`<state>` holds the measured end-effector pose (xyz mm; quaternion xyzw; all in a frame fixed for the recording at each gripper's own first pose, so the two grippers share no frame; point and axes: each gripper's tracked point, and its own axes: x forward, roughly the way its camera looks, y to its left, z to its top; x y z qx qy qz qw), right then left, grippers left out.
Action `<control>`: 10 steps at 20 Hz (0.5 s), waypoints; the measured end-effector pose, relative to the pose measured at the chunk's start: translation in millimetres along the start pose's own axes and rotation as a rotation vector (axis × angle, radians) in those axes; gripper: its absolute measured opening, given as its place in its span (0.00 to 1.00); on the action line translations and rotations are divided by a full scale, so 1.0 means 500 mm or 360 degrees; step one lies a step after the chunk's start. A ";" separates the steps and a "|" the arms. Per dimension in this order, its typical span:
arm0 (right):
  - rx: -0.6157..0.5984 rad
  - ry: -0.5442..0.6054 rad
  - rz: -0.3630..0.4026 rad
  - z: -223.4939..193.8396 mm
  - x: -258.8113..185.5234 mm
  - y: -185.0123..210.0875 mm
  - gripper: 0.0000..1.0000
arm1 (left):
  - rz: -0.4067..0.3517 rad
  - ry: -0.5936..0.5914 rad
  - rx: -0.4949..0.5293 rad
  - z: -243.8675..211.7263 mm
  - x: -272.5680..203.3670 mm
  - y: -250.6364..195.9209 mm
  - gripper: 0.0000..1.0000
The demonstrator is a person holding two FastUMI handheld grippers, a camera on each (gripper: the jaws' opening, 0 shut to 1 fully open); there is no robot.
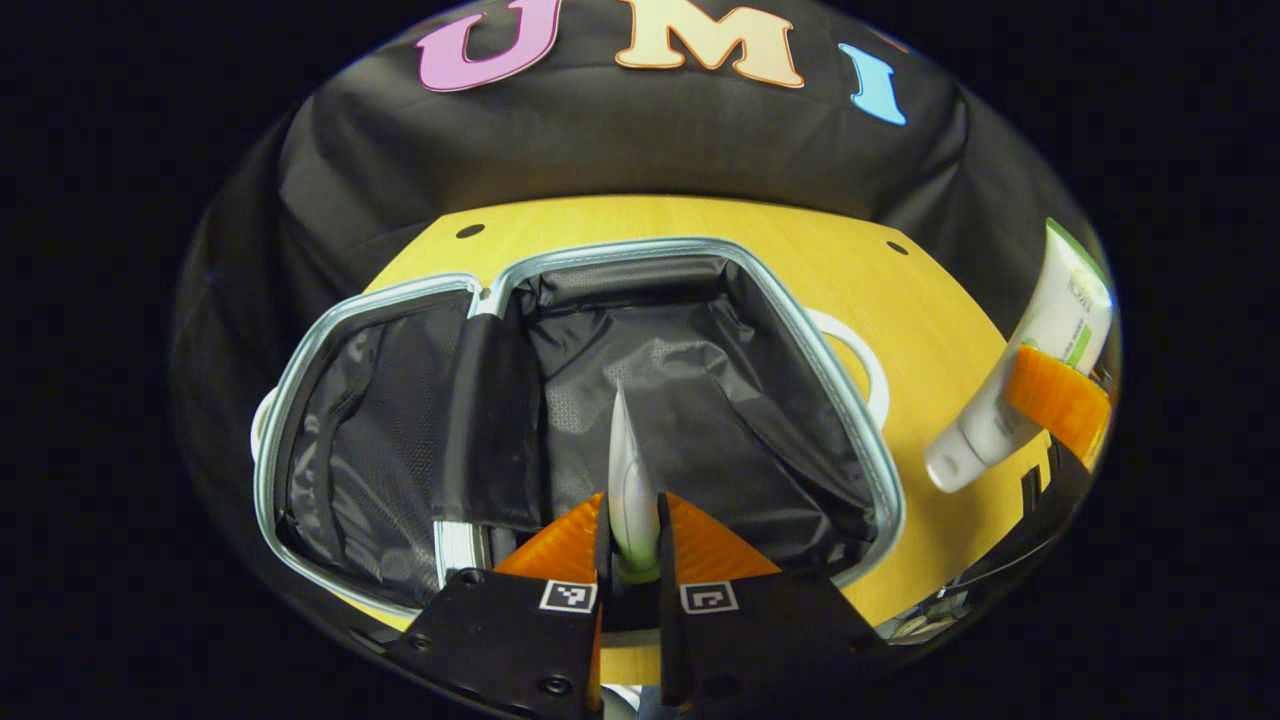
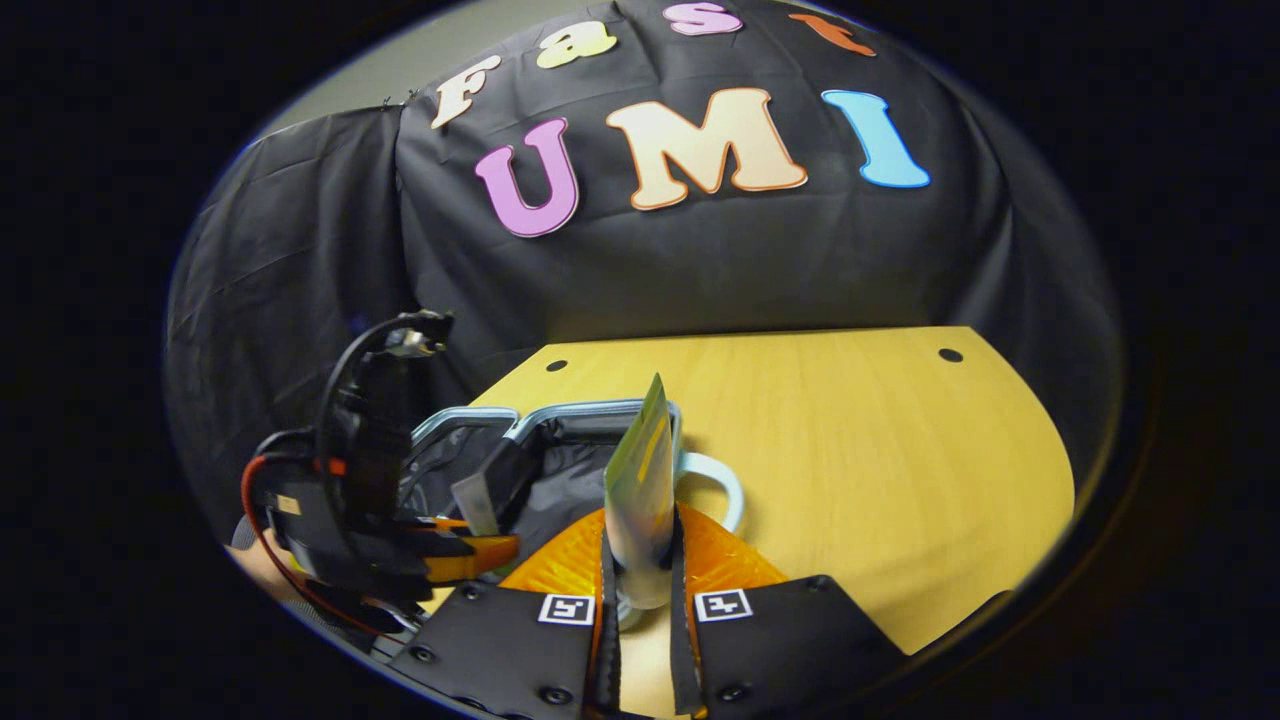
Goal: First open the suitcase, pack the skin care products into it, and then close the suitcase.
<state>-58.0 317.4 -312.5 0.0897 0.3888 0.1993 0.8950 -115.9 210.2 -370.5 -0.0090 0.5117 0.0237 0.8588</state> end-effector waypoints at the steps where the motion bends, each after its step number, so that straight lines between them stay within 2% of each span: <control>1: -0.0003 0.0020 -0.0001 -0.007 0.006 0.014 0.22 | -0.0010 0.0015 0.0012 -0.001 0.013 0.006 0.16; 5: 0.0000 0.0135 -0.0013 -0.046 0.031 0.048 0.22 | -0.0090 -0.0012 0.0002 0.007 0.031 0.007 0.18; 7: -0.0005 0.0183 -0.0024 -0.065 0.042 0.059 0.22 | -0.0136 -0.0067 0.0023 0.022 0.022 -0.001 0.23; 10: 0.0000 0.0273 -0.0043 -0.092 0.066 0.068 0.22 | -0.0160 -0.0137 0.0036 0.045 0.000 0.001 0.60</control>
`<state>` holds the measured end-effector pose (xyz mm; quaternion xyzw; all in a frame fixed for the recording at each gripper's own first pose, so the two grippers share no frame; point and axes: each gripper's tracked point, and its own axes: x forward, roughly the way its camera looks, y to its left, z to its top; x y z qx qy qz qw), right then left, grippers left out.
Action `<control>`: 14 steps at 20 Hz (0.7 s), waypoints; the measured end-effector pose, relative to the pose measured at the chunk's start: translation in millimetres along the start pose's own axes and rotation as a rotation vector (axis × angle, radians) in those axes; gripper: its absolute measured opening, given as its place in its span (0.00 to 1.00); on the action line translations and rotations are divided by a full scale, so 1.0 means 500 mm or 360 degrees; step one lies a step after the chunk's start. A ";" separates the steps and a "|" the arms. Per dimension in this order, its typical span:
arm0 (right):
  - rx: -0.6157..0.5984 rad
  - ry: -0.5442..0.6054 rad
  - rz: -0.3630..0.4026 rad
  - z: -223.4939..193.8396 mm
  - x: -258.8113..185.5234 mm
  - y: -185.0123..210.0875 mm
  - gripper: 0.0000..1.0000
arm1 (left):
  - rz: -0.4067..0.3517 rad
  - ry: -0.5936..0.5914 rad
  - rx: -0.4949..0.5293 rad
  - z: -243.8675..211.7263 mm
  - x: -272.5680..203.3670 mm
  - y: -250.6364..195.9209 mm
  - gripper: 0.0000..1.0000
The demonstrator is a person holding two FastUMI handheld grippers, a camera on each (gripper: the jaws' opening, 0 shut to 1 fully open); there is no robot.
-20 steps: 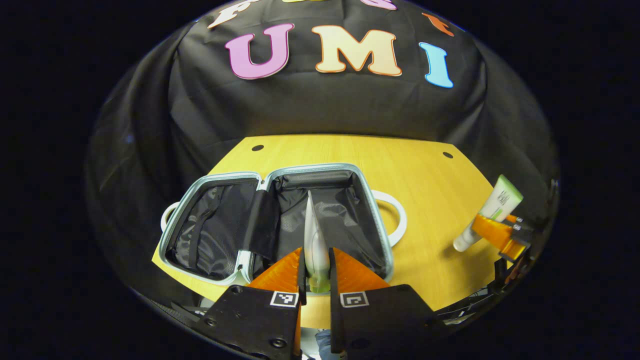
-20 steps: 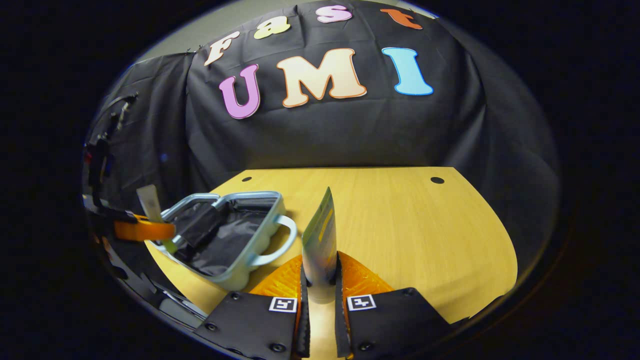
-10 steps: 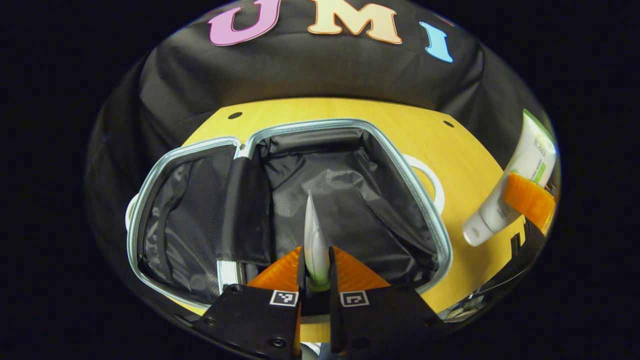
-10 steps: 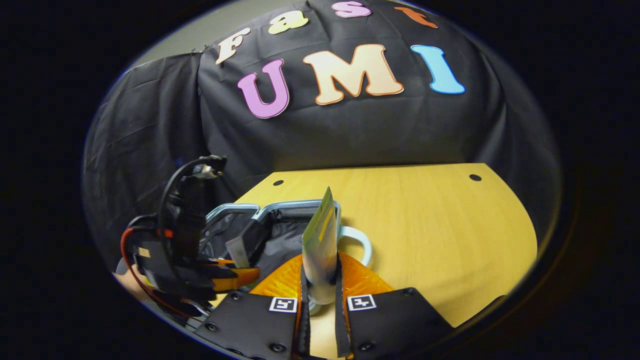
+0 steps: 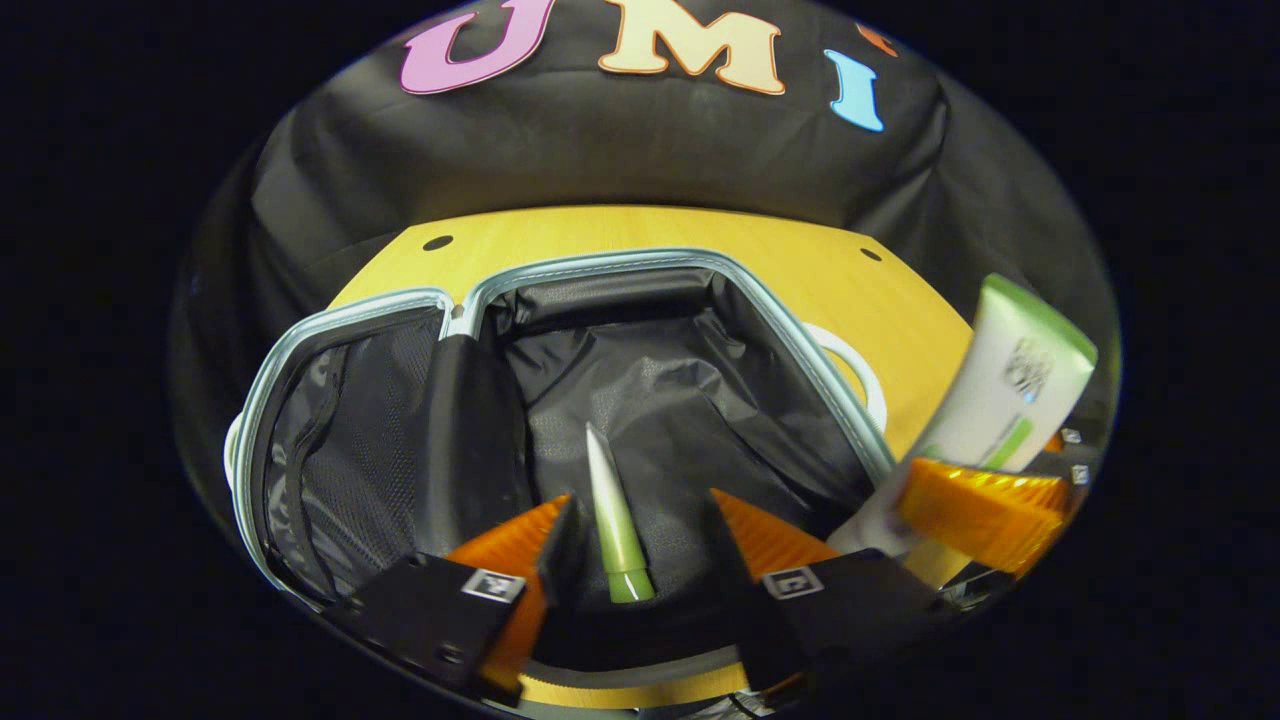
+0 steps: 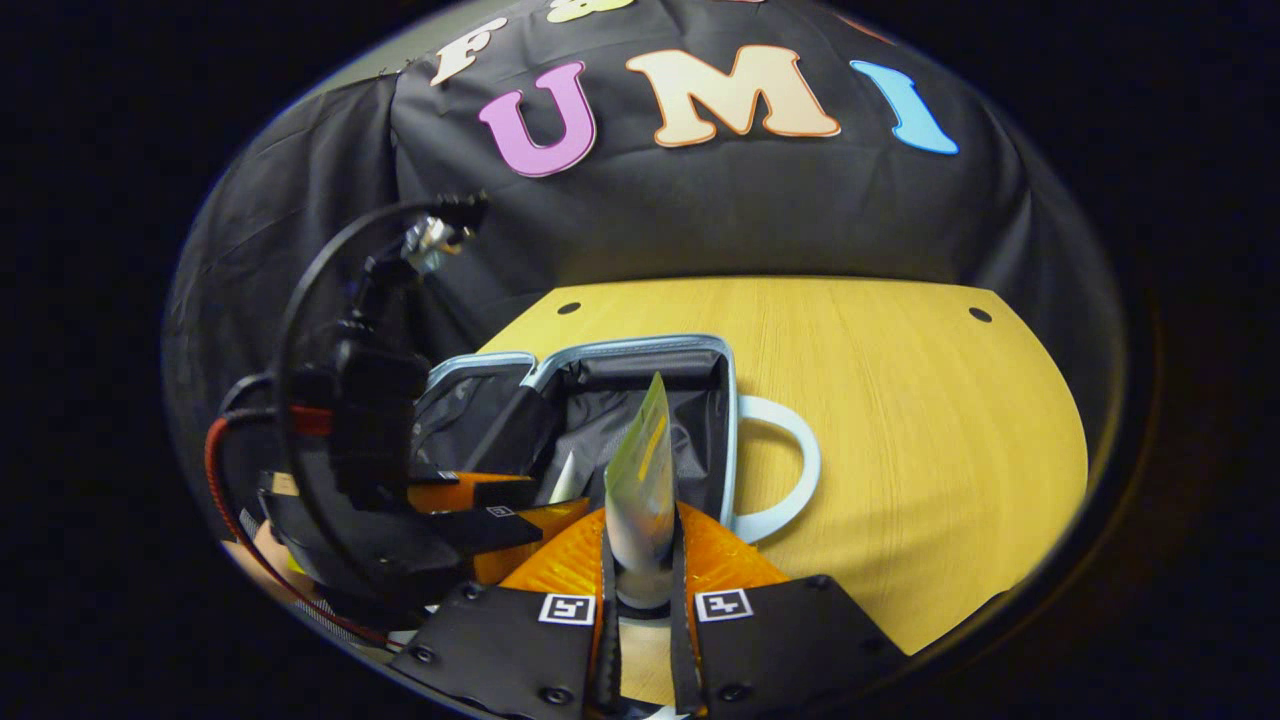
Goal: First open the suitcase, pack the skin care products into it, and then close the suitcase.
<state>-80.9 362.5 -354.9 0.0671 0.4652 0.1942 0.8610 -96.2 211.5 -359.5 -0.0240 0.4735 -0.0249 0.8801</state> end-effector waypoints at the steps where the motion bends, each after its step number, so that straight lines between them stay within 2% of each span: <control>1: 0.0009 0.0022 -0.0008 -0.006 0.007 0.003 0.22 | -0.0025 -0.0061 -0.0011 0.024 -0.007 -0.004 0.72; 2: 0.0012 0.0049 -0.0014 -0.012 0.017 0.006 0.22 | -0.0039 -0.0115 -0.0033 0.041 -0.026 -0.003 0.84; 3: 0.0013 0.0077 -0.0016 -0.021 0.026 0.010 0.18 | -0.0052 -0.0155 -0.0052 0.060 -0.043 0.001 0.83; 4: 0.0013 0.0110 -0.0021 -0.029 0.039 0.012 0.22 | -0.0044 -0.0198 -0.0064 0.077 -0.060 0.012 0.80; 5: 0.0016 0.0143 -0.0031 -0.040 0.050 0.015 0.18 | -0.0026 -0.0233 -0.0071 0.091 -0.075 0.028 0.81; 6: 0.0024 0.0169 -0.0039 -0.046 0.060 0.015 0.22 | -0.0004 -0.0273 -0.0074 0.105 -0.090 0.048 0.81; 9: 0.0023 0.0219 -0.0089 -0.055 0.083 0.010 0.22 | 0.0041 -0.0424 -0.0108 0.161 -0.143 0.099 0.83; 10: 0.0034 0.0204 -0.0093 -0.049 0.086 0.012 0.23 | 0.0082 -0.0447 -0.0117 0.167 -0.155 0.126 0.84; 13: 0.0071 0.0173 -0.0063 -0.031 0.094 0.017 0.34 | 0.0221 -0.0468 -0.0162 0.173 -0.179 0.222 0.86; 14: 0.0101 0.0143 -0.0037 -0.019 0.094 0.021 0.28 | 0.0263 -0.0453 -0.0192 0.162 -0.188 0.251 0.86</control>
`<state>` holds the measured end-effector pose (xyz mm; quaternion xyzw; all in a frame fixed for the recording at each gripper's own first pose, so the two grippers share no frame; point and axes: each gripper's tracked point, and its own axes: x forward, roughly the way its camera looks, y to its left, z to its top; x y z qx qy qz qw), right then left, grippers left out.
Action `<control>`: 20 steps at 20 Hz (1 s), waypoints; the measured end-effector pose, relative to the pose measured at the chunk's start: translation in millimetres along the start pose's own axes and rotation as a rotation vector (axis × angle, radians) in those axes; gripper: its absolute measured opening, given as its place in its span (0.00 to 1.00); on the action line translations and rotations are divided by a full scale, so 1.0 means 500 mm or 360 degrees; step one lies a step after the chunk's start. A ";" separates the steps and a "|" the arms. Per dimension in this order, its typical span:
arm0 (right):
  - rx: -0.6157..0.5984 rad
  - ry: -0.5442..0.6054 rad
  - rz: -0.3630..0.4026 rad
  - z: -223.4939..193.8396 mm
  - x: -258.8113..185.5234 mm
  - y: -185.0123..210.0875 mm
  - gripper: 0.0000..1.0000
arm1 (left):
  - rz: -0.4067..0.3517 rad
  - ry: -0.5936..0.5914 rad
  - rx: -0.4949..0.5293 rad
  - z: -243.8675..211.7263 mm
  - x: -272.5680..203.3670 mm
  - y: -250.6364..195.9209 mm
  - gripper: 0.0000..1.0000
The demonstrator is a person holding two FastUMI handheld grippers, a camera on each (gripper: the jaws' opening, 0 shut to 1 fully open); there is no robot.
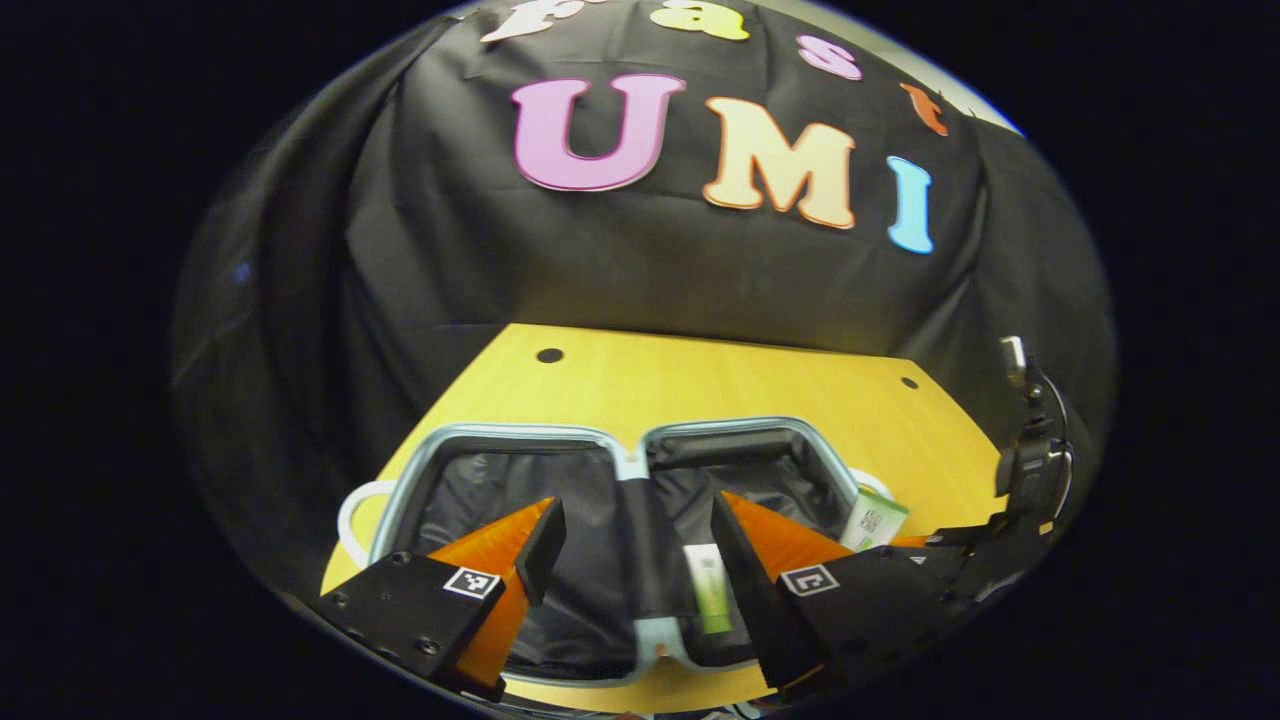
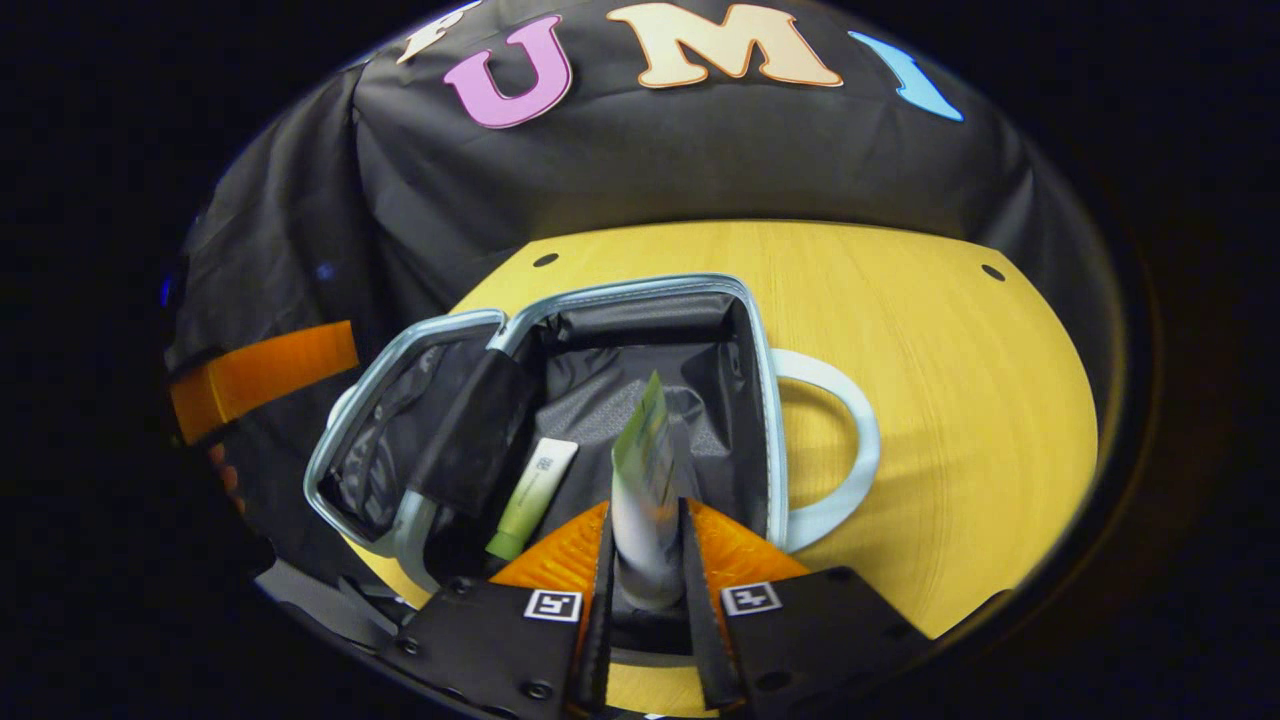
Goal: First open the suitcase, pack the skin care products into it, and then close the suitcase.
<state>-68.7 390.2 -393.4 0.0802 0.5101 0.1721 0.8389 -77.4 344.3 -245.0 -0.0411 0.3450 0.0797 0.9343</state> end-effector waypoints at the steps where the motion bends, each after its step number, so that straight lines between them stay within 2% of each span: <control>1: 0.0013 -0.0029 0.0010 0.011 -0.003 0.004 0.51 | 0.0043 0.0002 -0.0019 0.000 -0.001 0.033 0.86; 2: 0.0013 -0.0059 0.0008 0.027 -0.007 -0.001 0.59 | 0.0099 0.0009 -0.0037 -0.001 -0.005 0.066 0.86; 3: 0.0023 -0.0080 0.0031 0.037 -0.009 0.001 0.81 | 0.0145 0.0009 -0.0049 -0.001 -0.007 0.100 0.87; 4: 0.0048 -0.0098 0.0062 0.045 -0.014 0.006 0.86 | 0.0195 0.0012 -0.0060 -0.006 -0.012 0.130 0.86; 6: 0.0092 -0.0159 0.0104 0.072 -0.026 0.010 0.87 | 0.0278 0.0022 -0.0087 -0.012 -0.019 0.191 0.86; 7: 0.0094 -0.0206 0.0108 0.083 -0.033 0.008 0.99 | 0.0322 0.0030 -0.0100 -0.015 -0.020 0.219 0.86; 12: 0.0019 -0.0426 0.0022 0.151 -0.100 -0.040 0.98 | 0.0498 0.0094 -0.0188 -0.041 -0.010 0.370 0.86; 15: -0.0004 -0.0473 -0.0075 0.171 -0.124 -0.090 0.98 | 0.0569 0.0173 -0.0253 -0.069 0.006 0.445 0.87; 20: 0.0026 -0.0494 -0.0202 0.176 -0.147 -0.157 0.98 | 0.0629 0.0373 -0.0322 -0.145 0.055 0.509 0.87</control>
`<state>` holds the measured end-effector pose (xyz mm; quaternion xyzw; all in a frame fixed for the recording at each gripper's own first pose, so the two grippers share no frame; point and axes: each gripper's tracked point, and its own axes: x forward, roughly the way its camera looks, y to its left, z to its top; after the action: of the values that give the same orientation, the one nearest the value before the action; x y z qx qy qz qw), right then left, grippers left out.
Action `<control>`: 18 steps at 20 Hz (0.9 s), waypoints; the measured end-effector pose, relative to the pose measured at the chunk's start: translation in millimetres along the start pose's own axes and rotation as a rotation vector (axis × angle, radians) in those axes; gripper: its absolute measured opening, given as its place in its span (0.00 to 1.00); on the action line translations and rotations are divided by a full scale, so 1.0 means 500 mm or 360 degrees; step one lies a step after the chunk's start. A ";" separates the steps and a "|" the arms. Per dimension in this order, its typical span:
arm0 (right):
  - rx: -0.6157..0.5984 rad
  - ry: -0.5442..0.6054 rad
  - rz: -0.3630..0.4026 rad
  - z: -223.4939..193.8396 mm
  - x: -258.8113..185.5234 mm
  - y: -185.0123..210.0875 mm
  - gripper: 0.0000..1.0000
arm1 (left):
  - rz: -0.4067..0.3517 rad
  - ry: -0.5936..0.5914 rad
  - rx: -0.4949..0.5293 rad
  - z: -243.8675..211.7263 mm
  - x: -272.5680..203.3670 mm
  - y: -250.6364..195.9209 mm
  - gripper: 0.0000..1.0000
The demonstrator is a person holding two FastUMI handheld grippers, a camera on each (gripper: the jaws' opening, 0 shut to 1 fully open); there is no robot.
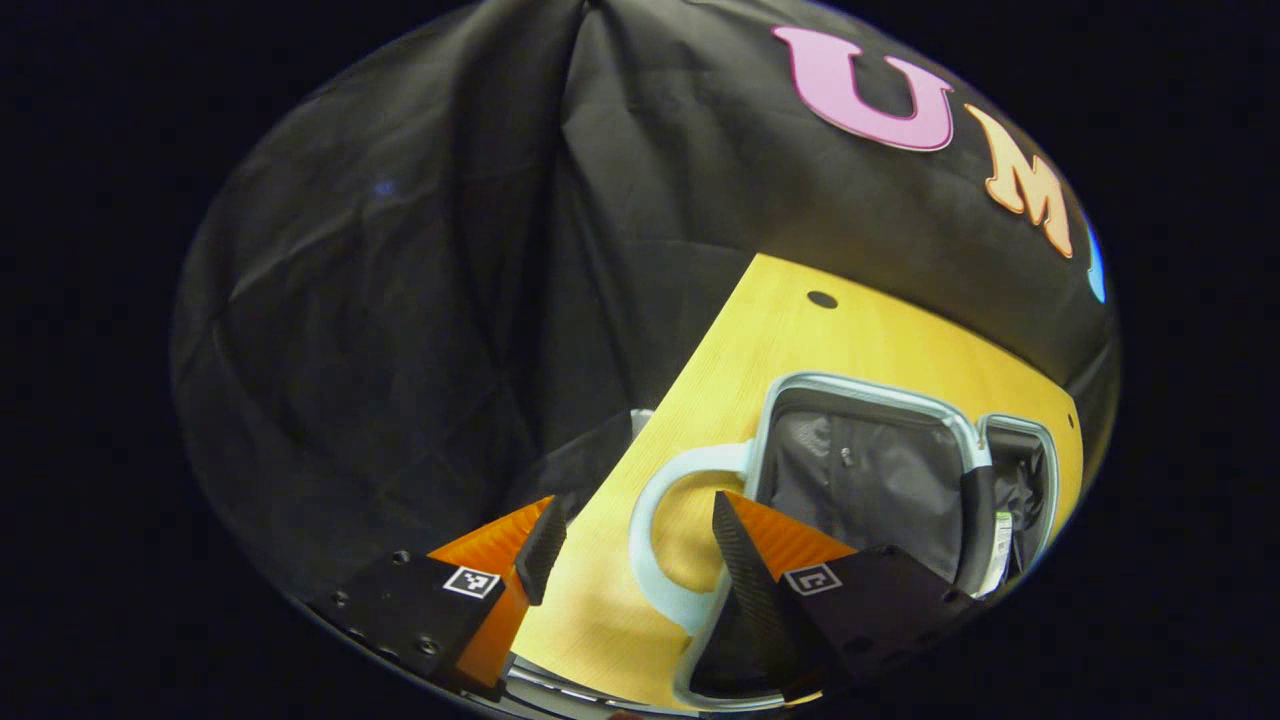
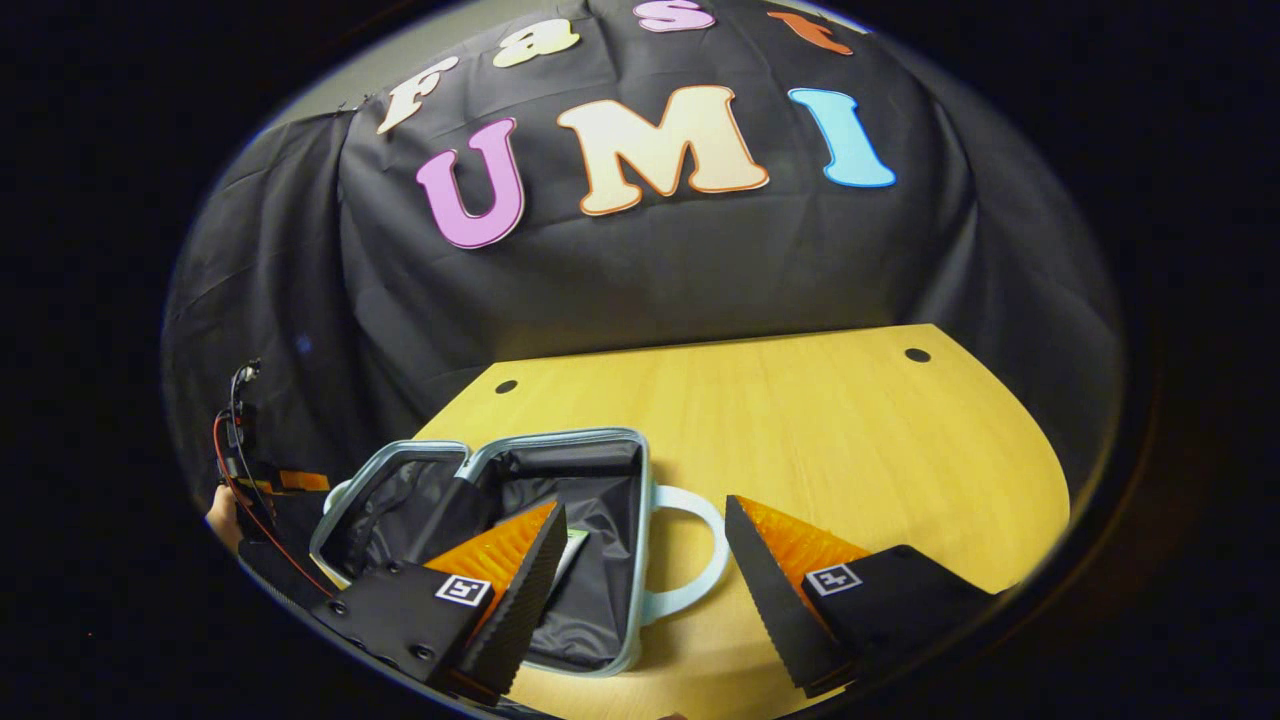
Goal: First open the suitcase, pack the skin care products into it, and then close the suitcase.
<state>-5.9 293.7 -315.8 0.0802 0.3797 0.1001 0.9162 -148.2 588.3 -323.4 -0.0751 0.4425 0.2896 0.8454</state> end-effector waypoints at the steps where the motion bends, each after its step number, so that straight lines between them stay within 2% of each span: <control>1: -0.0001 0.0001 -0.0018 0.000 0.000 -0.010 0.98 | 0.0002 0.0045 -0.0002 -0.014 0.017 0.005 0.88; 4: -0.0008 -0.0017 -0.0064 0.011 -0.010 -0.031 1.00 | -0.0045 0.0174 -0.0018 -0.043 0.045 0.014 0.88; 5: -0.0012 -0.0026 -0.0075 0.014 -0.014 -0.036 0.98 | -0.0067 0.0193 -0.0026 -0.045 0.056 0.018 0.87; 8: -0.0029 -0.0034 -0.0107 0.017 -0.021 -0.054 0.98 | -0.0108 0.0291 -0.0060 -0.060 0.079 0.029 0.72; 9: -0.0033 -0.0037 -0.0116 0.019 -0.024 -0.060 0.98 | -0.0124 0.0330 -0.0069 -0.069 0.085 0.028 0.72; 10: -0.0036 -0.0043 -0.0125 0.021 -0.027 -0.064 0.98 | -0.0195 0.0365 -0.0101 -0.078 0.085 0.006 0.52; 12: -0.0044 -0.0070 -0.0139 0.030 -0.034 -0.075 0.98 | -0.0209 0.0364 -0.0133 -0.075 0.088 -0.010 0.12; 15: -0.0063 -0.0115 -0.0140 0.042 -0.045 -0.088 0.98 | -0.0220 0.0296 -0.0136 -0.043 0.055 -0.023 0.06; 18: -0.0097 -0.0180 -0.0130 0.055 -0.063 -0.102 0.98 | -0.0182 0.0188 -0.0030 0.010 -0.001 -0.024 0.02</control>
<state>-2.1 234.5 -286.6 0.0421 0.3272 0.0695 0.9415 -138.1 580.1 -321.8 -0.1251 0.4838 0.2400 0.8323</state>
